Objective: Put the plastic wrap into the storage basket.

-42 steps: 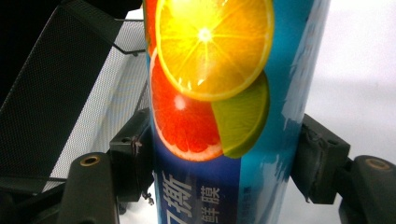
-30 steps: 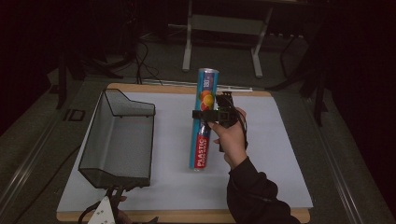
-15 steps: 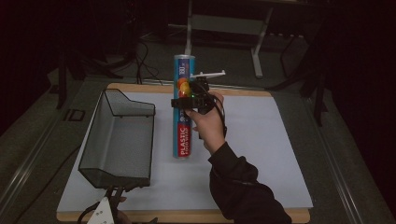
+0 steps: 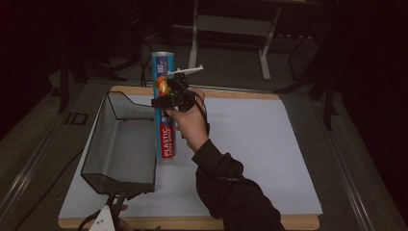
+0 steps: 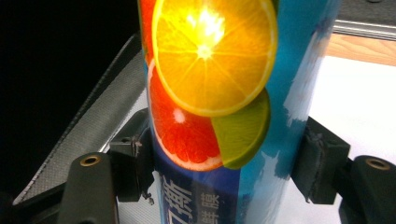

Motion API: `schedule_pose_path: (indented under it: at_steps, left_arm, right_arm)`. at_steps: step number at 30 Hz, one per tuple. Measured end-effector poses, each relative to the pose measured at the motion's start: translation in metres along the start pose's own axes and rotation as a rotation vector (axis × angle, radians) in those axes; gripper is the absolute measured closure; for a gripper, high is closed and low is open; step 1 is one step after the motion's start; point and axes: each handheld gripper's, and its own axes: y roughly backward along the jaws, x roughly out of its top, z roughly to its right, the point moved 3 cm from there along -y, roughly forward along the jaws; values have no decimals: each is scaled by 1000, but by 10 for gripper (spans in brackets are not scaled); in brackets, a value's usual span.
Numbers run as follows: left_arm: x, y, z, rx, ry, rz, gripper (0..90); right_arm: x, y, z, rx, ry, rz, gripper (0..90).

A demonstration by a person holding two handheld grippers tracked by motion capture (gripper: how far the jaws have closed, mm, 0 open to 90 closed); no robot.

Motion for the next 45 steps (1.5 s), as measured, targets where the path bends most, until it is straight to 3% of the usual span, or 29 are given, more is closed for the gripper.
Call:
schedule_pose_path:
  at_steps: [14, 22, 24, 28, 29, 34, 45]
  left_arm:
    - [-1, 5, 1, 18, 2, 2, 16]
    - [-1, 6, 1, 22, 2, -1, 17]
    - [-1, 7, 1, 23, -2, -4, 17]
    - [-2, 8, 1, 24, -1, -3, 17]
    - [-2, 8, 1, 24, 0, -3, 17]
    - [-2, 8, 1, 23, 0, -6, 17]
    - [-2, 7, 2, 24, -3, -8, 17]
  right_arm:
    - [10, -29, -48, 45, 54, -32, 318]
    - [9, -42, -64, 65, 74, -45, 318]
    - [6, -53, -69, 65, 77, -55, 318]
    - [0, -65, -72, 45, 86, -70, 318]
    - [-6, -75, -71, 27, 77, -99, 318]
    - [-17, -91, -68, -15, 70, -143, 318]
    - [-39, -97, -60, -39, 50, -217, 318]
